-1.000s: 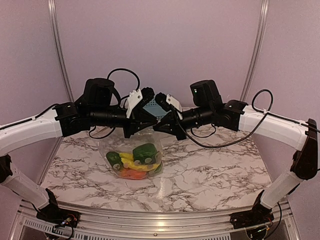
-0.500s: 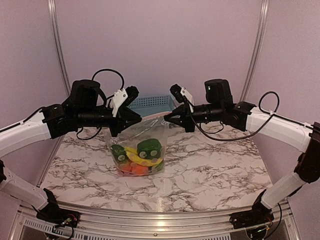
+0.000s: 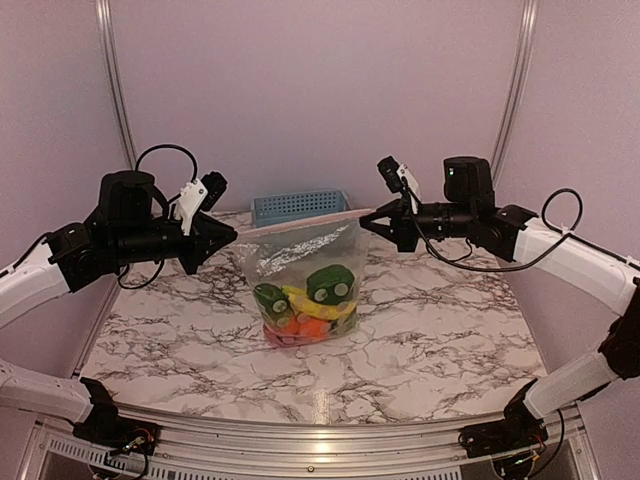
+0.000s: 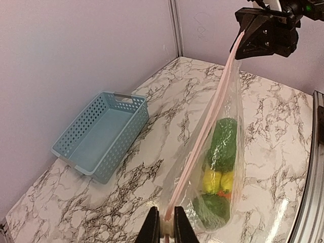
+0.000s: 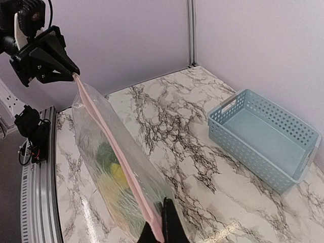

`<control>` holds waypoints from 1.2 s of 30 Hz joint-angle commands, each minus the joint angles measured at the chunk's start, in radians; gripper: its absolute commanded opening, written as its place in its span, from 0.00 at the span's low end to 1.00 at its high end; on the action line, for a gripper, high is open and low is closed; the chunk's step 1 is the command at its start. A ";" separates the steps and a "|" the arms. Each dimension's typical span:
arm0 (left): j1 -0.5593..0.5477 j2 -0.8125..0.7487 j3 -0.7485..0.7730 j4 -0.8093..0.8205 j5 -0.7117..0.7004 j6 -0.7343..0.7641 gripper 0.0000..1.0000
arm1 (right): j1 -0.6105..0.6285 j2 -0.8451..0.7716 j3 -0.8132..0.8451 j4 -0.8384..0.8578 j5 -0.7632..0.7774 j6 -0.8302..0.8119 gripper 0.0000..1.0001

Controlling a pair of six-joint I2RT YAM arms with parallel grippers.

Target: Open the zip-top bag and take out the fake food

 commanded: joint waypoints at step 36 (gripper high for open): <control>0.008 0.013 0.064 -0.071 0.012 0.135 0.03 | -0.107 -0.116 0.144 -0.207 -0.062 -0.020 0.48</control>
